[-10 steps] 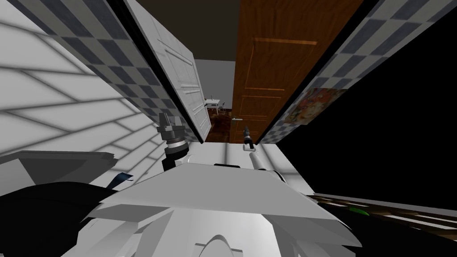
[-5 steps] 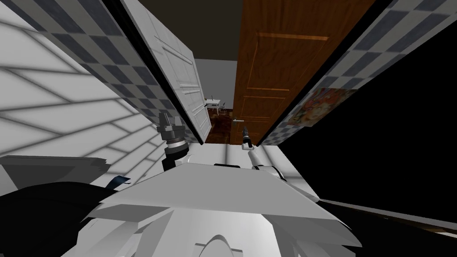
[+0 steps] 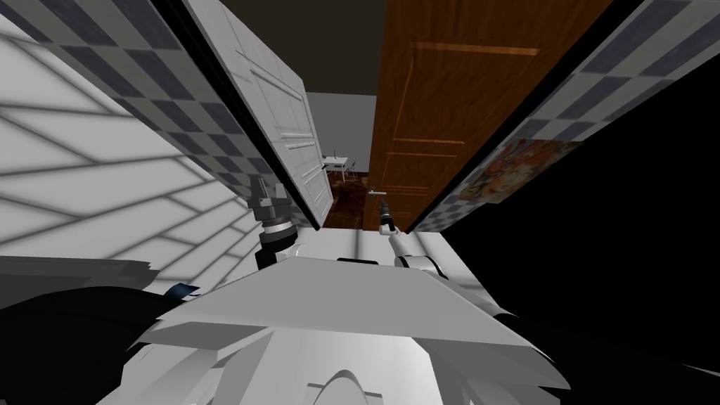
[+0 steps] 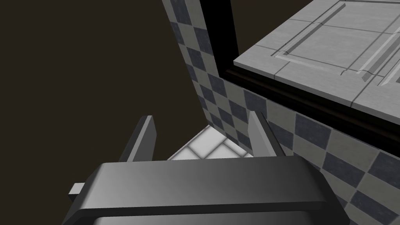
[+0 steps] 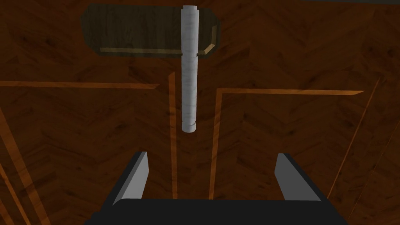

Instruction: Push the door open

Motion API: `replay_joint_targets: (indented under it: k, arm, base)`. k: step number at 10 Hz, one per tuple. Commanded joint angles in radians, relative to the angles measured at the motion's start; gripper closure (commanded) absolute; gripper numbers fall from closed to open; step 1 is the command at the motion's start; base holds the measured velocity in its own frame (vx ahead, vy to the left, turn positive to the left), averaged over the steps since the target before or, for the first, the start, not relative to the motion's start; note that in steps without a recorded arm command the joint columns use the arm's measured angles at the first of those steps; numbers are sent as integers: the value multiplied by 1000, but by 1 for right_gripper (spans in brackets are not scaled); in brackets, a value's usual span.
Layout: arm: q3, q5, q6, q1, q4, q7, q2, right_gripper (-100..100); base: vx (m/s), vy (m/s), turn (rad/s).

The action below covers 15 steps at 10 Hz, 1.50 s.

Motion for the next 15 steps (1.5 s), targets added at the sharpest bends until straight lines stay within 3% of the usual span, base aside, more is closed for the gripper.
replay_joint_targets:
  k: [1,4,9,15]
  arm:
    - [-3,-4,1,-23,38,0,7,-100]
    - [-6,-9,0,-52,87,-1,14,-100]
    - [-12,-11,2,-47,80,1,-8,-100]
    - [-19,-13,-1,-49,88,3,-3,-100]
  base:
    - [105,7,14]
    - [92,7,12]
    - [148,7,20]
    - [165,15,18]
